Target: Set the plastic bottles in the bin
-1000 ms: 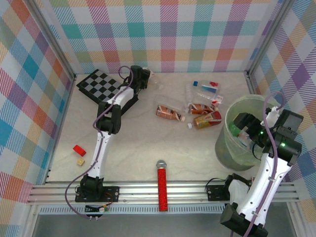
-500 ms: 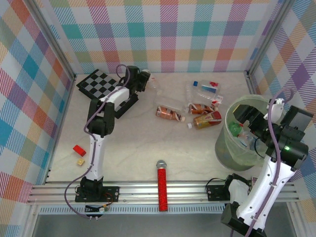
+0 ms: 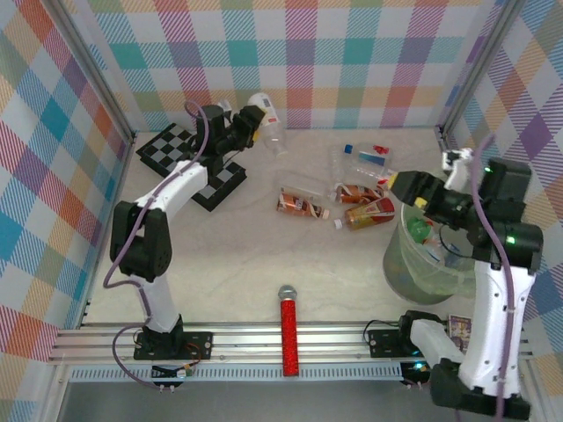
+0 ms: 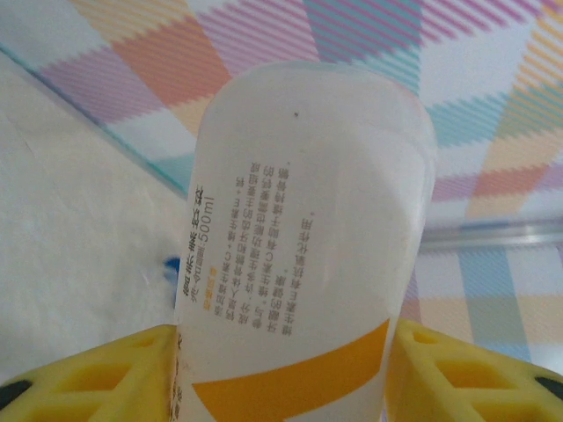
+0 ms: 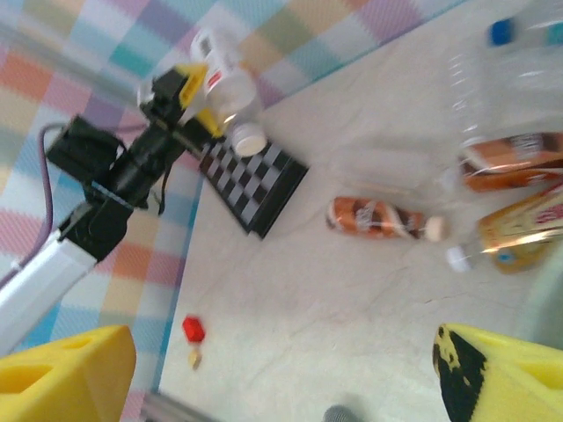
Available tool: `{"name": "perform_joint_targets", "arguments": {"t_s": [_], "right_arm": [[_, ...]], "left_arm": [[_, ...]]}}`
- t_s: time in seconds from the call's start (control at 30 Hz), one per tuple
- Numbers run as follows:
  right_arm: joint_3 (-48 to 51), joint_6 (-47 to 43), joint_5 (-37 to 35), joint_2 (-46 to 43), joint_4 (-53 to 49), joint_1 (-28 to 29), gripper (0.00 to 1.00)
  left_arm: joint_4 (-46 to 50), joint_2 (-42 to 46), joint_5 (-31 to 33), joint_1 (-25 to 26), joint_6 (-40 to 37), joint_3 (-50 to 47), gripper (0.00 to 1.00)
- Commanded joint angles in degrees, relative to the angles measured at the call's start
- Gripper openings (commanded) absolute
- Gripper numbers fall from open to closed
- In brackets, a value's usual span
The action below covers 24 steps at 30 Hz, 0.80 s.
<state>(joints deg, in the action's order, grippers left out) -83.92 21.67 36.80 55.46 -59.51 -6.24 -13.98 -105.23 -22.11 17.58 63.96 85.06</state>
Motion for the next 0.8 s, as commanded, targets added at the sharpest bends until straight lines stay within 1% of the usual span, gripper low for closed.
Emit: {"name": "perform_joint_targets", "arguments": {"t_s": [0.0, 0.13, 0.23, 0.3, 0.47, 0.6, 0.77], "right_arm": [[-1.0, 2.6, -6.0, 3.7, 6.4, 8.7, 0.88], [-2.2, 1.8, -10.5, 10.6, 9.9, 19.4, 0.88], [-3.7, 0.5, -9.7, 16.2, 12.2, 23.8, 0.90], [-4.3, -0.3, -9.4, 19.2, 13.5, 25.5, 0.93], [-4.2, 0.0, -4.2, 24.9, 18.4, 27.9, 0.94], [-2.4, 1.8, 1.8, 27.0, 24.3, 30.2, 0.94], [0.1, 4.3, 5.7, 27.7, 29.9, 31.1, 0.93]], "left_arm": [[-4.8, 6.9, -4.8, 2.7, -0.5, -6.4, 0.55], [-4.6, 15.1, -5.4, 5.7, -0.6, -14.1, 0.55], [-5.5, 20.2, -6.0, 7.2, 0.7, -19.2, 0.55], [-5.8, 23.4, -5.6, 8.2, 1.7, -22.2, 0.55], [-5.7, 27.8, -4.3, 11.1, 2.7, -26.3, 0.55], [-6.5, 27.8, -3.8, 12.3, 3.2, -26.2, 0.55], [-10.4, 26.2, -4.7, 13.3, 5.8, -26.5, 0.55]]}}
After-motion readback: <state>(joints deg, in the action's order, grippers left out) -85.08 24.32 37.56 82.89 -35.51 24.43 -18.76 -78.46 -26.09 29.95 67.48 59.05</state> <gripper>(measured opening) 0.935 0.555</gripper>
